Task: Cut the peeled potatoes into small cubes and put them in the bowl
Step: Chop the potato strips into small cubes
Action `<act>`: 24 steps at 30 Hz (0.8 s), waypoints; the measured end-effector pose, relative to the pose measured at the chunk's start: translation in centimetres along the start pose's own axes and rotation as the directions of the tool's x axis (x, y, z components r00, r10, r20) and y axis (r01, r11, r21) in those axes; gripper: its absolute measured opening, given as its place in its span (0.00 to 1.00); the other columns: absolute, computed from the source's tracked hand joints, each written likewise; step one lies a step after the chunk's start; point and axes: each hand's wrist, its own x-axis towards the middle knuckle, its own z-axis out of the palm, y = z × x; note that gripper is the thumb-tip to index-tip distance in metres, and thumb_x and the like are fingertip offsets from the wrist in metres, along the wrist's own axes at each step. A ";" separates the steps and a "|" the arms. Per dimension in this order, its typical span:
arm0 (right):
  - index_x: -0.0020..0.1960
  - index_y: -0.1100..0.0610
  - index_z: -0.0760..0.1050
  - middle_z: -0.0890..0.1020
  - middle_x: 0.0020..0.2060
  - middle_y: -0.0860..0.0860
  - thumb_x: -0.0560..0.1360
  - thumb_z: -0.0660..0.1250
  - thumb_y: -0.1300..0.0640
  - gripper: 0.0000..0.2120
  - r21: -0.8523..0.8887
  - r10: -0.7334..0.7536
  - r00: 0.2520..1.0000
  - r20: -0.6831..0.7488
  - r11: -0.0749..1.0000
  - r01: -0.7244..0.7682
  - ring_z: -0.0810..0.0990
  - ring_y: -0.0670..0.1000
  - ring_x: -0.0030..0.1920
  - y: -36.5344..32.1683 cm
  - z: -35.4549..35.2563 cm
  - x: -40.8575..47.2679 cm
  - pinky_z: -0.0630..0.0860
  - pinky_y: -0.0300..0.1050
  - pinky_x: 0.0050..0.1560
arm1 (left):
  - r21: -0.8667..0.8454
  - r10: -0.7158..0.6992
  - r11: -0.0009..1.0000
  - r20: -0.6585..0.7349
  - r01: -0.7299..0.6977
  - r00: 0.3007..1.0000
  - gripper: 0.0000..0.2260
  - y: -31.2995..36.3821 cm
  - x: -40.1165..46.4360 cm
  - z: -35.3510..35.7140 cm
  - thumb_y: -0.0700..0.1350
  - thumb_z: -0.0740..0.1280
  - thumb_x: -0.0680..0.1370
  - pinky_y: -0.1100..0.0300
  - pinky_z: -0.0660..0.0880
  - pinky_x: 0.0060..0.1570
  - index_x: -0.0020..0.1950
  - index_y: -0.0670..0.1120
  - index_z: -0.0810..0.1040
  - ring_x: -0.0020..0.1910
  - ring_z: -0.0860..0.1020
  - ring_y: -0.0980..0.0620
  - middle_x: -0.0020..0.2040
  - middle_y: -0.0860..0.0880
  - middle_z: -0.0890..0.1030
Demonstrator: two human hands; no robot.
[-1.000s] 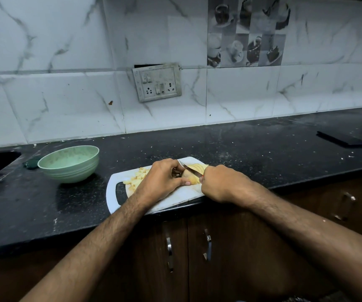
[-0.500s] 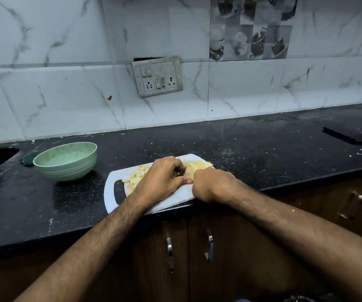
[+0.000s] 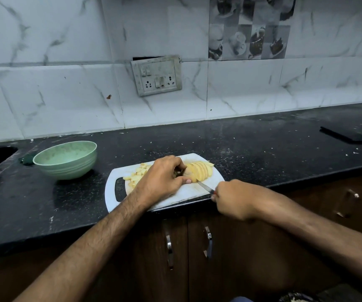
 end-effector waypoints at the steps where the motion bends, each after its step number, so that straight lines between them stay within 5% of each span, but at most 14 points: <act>1: 0.38 0.54 0.65 0.76 0.43 0.57 0.80 0.56 0.54 0.12 0.005 0.005 1.000 -0.003 1.000 -0.005 0.73 0.58 0.41 0.4 0.1 -0.9 0.72 0.47 0.46 | -0.002 -0.006 1.000 0.003 0.006 1.000 0.15 -0.1 0.0 0.0 0.51 0.80 0.71 0.55 0.78 0.52 0.52 0.46 0.82 0.49 0.79 0.55 0.49 0.53 0.82; 4: 0.45 0.55 0.68 0.79 0.50 0.59 0.81 0.56 0.52 0.09 0.001 0.011 1.000 -0.014 1.000 -0.011 0.73 0.58 0.43 1.0 0.0 -2.0 0.74 0.48 0.48 | -0.024 -0.013 1.000 0.006 0.013 1.000 0.16 -0.1 0.0 -0.1 0.51 0.80 0.70 0.58 0.78 0.53 0.52 0.47 0.81 0.50 0.79 0.57 0.50 0.54 0.82; 11: 0.48 0.57 0.73 0.76 0.43 0.55 0.83 0.56 0.51 0.12 0.111 0.028 0.998 -0.058 0.994 -0.022 0.77 0.56 0.44 2.1 0.0 -0.3 0.71 0.45 0.43 | -0.011 0.058 0.998 0.043 -0.058 0.997 0.17 0.0 -0.2 -0.2 0.53 0.76 0.73 0.62 0.77 0.51 0.56 0.49 0.76 0.50 0.78 0.59 0.51 0.55 0.80; 16: 0.46 0.62 0.75 0.78 0.27 0.53 0.83 0.55 0.55 0.15 0.283 -0.002 0.999 0.032 0.959 -0.007 0.72 0.48 0.21 1.9 -0.5 1.7 0.67 0.36 0.22 | -0.022 0.096 0.995 0.029 -0.095 0.995 0.14 0.0 -0.3 -0.3 0.46 0.75 0.73 0.60 0.78 0.55 0.57 0.47 0.77 0.51 0.79 0.58 0.52 0.53 0.79; 20: 0.41 0.55 0.69 0.68 0.18 0.49 0.84 0.54 0.50 0.16 0.629 0.044 0.978 0.203 0.760 -0.164 0.60 0.46 0.15 2.1 -1.0 2.3 0.55 0.32 0.21 | -0.021 0.131 0.991 0.031 -0.131 0.991 0.14 -0.1 -0.3 -0.3 0.42 0.73 0.73 0.60 0.78 0.56 0.58 0.46 0.77 0.52 0.79 0.58 0.54 0.52 0.79; 24: 0.41 0.54 0.67 0.63 0.20 0.47 0.84 0.53 0.49 0.15 0.735 0.003 0.955 0.298 0.637 -0.231 0.56 0.45 0.16 2.5 -1.0 2.5 0.50 0.31 0.21 | -0.060 0.132 0.990 0.023 -0.130 0.991 0.15 -0.1 -0.3 -0.4 0.40 0.73 0.73 0.66 0.77 0.55 0.59 0.47 0.78 0.54 0.79 0.59 0.55 0.54 0.80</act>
